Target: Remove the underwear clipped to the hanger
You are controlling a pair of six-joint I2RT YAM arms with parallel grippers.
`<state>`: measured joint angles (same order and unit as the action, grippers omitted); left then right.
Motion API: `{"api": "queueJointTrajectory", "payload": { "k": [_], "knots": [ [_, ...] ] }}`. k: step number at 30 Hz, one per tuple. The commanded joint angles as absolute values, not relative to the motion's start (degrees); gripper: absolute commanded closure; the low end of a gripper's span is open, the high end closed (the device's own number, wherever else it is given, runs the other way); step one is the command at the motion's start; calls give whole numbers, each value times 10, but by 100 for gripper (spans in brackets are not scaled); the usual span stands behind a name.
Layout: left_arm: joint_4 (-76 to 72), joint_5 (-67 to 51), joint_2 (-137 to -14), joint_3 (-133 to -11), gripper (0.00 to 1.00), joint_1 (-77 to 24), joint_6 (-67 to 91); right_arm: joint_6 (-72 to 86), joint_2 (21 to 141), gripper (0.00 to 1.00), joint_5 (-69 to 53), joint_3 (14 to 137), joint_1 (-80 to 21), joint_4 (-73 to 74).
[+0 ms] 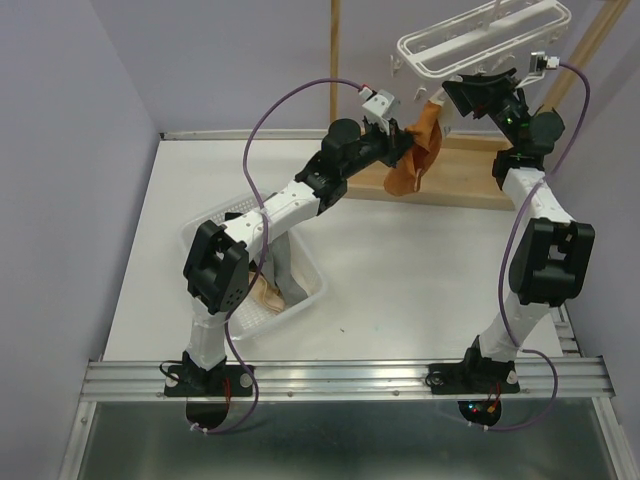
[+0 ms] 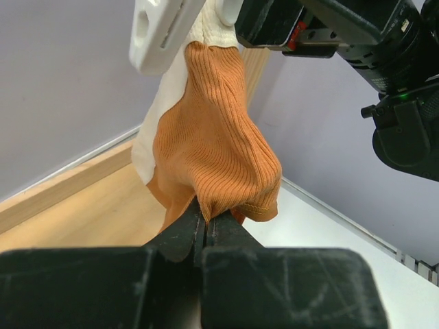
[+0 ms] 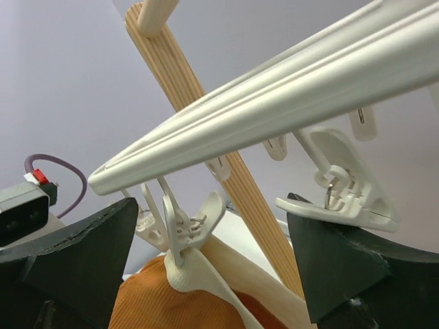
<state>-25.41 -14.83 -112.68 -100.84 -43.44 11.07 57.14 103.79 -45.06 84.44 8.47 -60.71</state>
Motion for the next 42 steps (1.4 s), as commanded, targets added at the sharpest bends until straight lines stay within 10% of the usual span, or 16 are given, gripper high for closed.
{"api": "queueJointTrajectory", "payload": {
  "k": [1,8,22,42],
  "knots": [
    [-268,-153,-1085,-1036,100,-439,110,607,1044,8,-434,894,76,-654],
    [-263,-149,-1088,-1044,100,-439,110,631,1052,24,-441,903,75,-681],
    [-254,-142,-1086,-1042,100,-439,106,635,1059,98,-458,905,75,-694],
    [-292,-127,-1019,-938,100,-416,154,642,1050,98,-470,896,76,-695]
  ]
}}
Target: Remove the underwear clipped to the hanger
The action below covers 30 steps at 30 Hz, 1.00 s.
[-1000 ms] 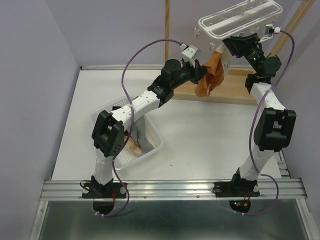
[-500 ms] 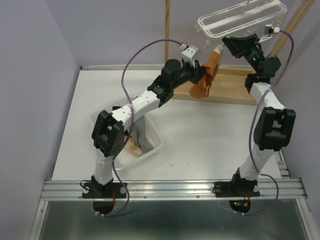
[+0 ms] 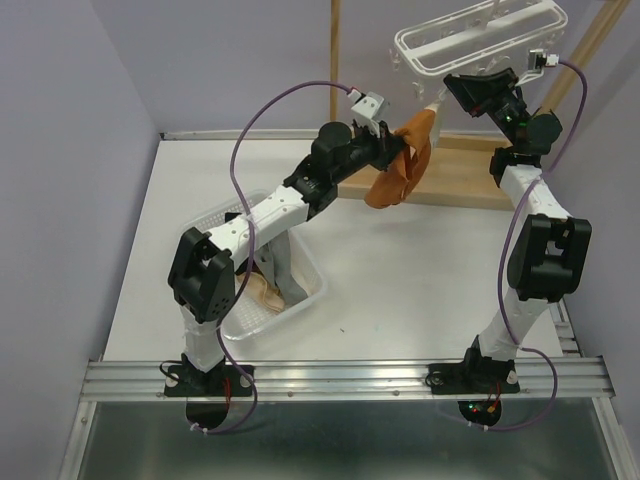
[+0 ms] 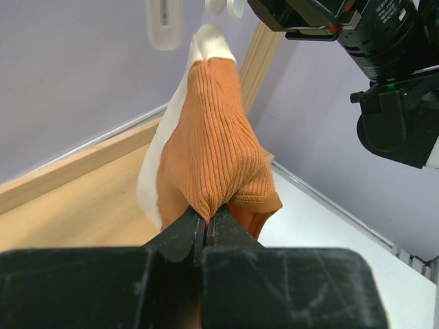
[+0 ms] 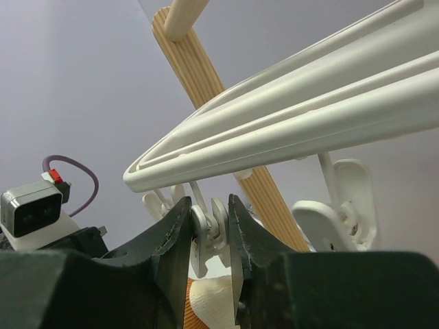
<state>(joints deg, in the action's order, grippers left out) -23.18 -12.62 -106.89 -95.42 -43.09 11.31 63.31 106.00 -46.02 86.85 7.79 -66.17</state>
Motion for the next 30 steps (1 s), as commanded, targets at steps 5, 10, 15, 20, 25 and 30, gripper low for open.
{"api": "queueJointTrajectory", "payload": {
  "k": [5,10,15,20,25,30],
  "knots": [
    [-293,-126,-1005,-921,100,-409,152,643,1050,93,-464,894,76,-695],
    [-290,-124,-977,-875,100,-408,142,638,1046,68,-468,885,76,-695],
    [-281,-110,-944,-845,100,-409,124,621,1026,31,-481,856,76,-695],
    [-250,-88,-892,-821,100,-410,102,580,988,4,-490,791,76,-693],
    [-194,-42,-834,-782,100,-409,77,544,938,0,-504,724,89,-685],
    [-135,30,-745,-740,100,-409,66,482,875,0,-516,646,123,-618]
  ]
}}
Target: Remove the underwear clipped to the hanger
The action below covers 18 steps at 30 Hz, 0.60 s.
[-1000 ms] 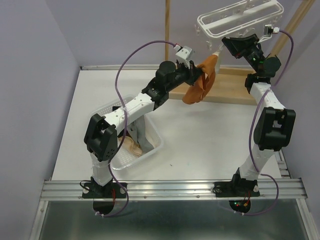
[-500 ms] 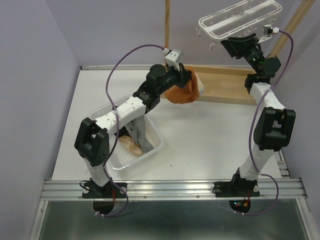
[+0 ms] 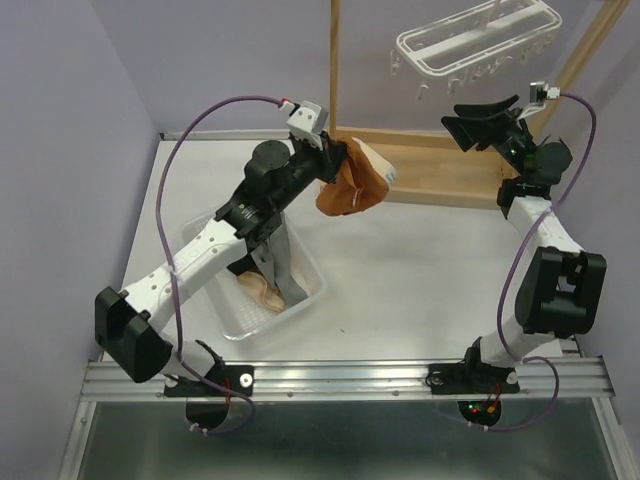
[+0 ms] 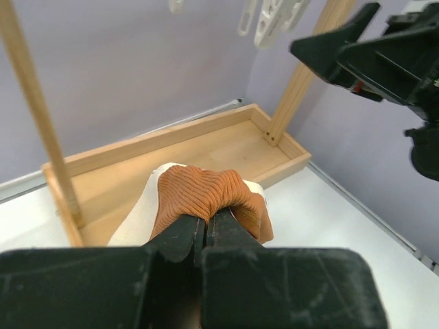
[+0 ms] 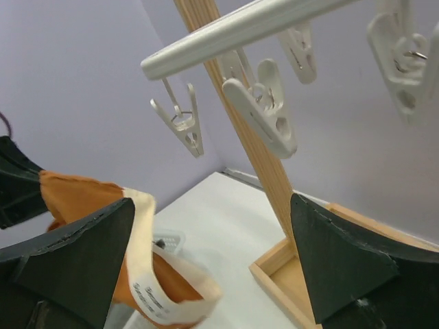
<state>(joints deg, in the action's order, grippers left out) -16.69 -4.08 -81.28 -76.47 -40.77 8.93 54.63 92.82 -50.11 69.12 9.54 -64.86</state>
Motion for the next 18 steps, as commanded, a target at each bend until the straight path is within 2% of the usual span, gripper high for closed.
{"api": "queueJointTrajectory", "payload": {
  "k": [1,7,10,14,18],
  "knots": [
    [-125,45,-729,-730,100,-409,67,450,861,0,-519,619,128,-601],
    [-31,168,-585,-658,100,-406,81,273,736,0,-547,515,163,-409],
    [-1,222,-528,-639,100,-403,97,136,672,0,-533,507,164,-240],
    [61,294,-482,-633,100,-401,136,24,661,0,-477,534,164,-53],
    [141,352,-458,-633,100,-396,198,-13,629,0,-452,502,165,-12]
  ]
}}
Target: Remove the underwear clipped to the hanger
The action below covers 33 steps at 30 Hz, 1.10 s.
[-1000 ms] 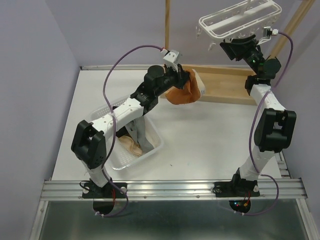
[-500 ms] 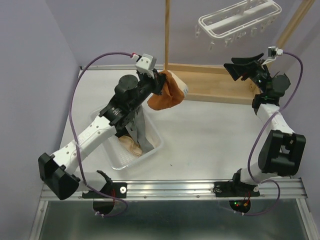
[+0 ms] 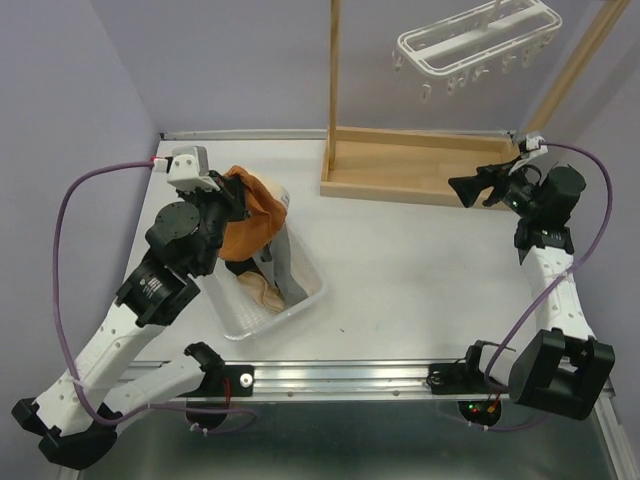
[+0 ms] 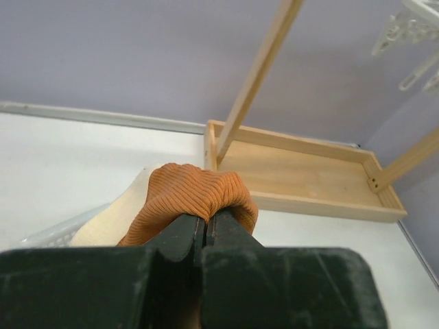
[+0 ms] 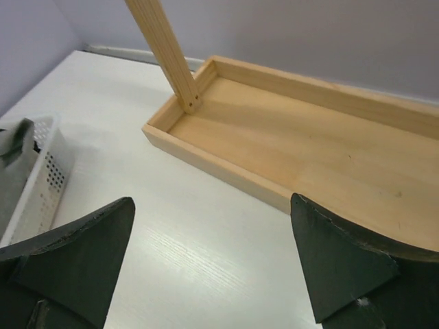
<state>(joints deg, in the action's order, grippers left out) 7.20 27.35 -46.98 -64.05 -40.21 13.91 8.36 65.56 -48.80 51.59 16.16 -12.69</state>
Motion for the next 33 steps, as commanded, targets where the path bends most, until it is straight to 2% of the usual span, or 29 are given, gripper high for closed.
{"api": "queueJointTrajectory", "payload": {
  "k": [1,6,12,18,25,28,29,33],
  "knots": [
    [172,361,-452,-630,100,-396,214,-13,621,0,-445,493,165,-2],
    [229,372,-427,-593,100,-390,305,-4,594,0,-424,468,165,21],
    [205,345,-417,-505,100,-359,368,-1,569,0,-417,454,165,36],
    [81,151,-439,-354,100,-245,456,-9,549,0,-406,456,165,62],
    [65,100,-512,-297,98,-184,519,-4,530,0,-370,457,165,88],
    [77,101,-526,-306,74,-178,514,-5,522,0,-363,455,165,94],
    [81,101,-521,-309,58,-178,512,-6,517,0,-360,454,165,98],
    [105,107,-495,-338,32,-175,500,-18,511,0,-348,460,165,114]
  ]
}}
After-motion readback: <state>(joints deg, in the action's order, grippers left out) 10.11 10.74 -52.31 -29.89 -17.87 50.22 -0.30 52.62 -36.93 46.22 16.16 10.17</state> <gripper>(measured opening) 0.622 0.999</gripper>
